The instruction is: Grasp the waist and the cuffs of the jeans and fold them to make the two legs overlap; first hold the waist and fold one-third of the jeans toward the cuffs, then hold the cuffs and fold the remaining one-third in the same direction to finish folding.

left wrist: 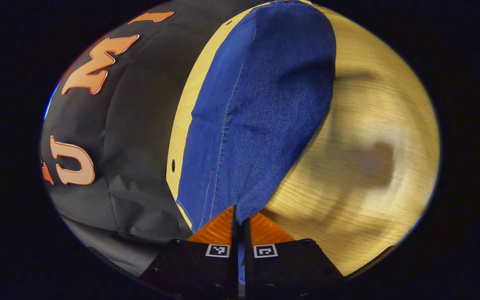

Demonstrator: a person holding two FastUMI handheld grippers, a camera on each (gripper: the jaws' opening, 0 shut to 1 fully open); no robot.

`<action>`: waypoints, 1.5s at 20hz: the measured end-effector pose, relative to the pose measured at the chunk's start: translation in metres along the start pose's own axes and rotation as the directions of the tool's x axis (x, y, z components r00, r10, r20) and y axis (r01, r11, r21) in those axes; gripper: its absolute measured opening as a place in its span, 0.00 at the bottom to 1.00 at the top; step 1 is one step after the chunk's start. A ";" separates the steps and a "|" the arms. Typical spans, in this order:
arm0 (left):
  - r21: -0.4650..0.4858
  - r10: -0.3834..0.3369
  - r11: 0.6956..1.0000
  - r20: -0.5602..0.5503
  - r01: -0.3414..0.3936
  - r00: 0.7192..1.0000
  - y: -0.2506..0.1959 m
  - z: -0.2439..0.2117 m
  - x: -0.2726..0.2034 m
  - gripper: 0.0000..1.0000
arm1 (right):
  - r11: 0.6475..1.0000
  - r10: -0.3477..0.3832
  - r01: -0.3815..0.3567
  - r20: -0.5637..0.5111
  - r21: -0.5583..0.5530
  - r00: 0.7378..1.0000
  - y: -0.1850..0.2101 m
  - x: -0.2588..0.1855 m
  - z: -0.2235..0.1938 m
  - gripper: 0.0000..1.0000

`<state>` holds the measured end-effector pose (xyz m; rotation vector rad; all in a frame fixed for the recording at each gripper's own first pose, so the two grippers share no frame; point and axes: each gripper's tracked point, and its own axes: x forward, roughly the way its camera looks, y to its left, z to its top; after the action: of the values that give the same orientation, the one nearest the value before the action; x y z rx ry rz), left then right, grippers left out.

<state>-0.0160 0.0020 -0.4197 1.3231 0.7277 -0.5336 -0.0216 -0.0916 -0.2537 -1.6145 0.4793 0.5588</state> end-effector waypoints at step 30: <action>-0.031 -0.176 0.984 0.050 0.177 0.983 0.013 0.009 -0.013 0.04 | 0.974 0.166 -0.164 0.000 0.156 0.986 -0.018 0.025 0.011 0.00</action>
<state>-0.0138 -0.0049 -0.4010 1.2155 0.8163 -0.6890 0.0085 -0.0783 -0.2557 -1.4382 0.6549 0.6201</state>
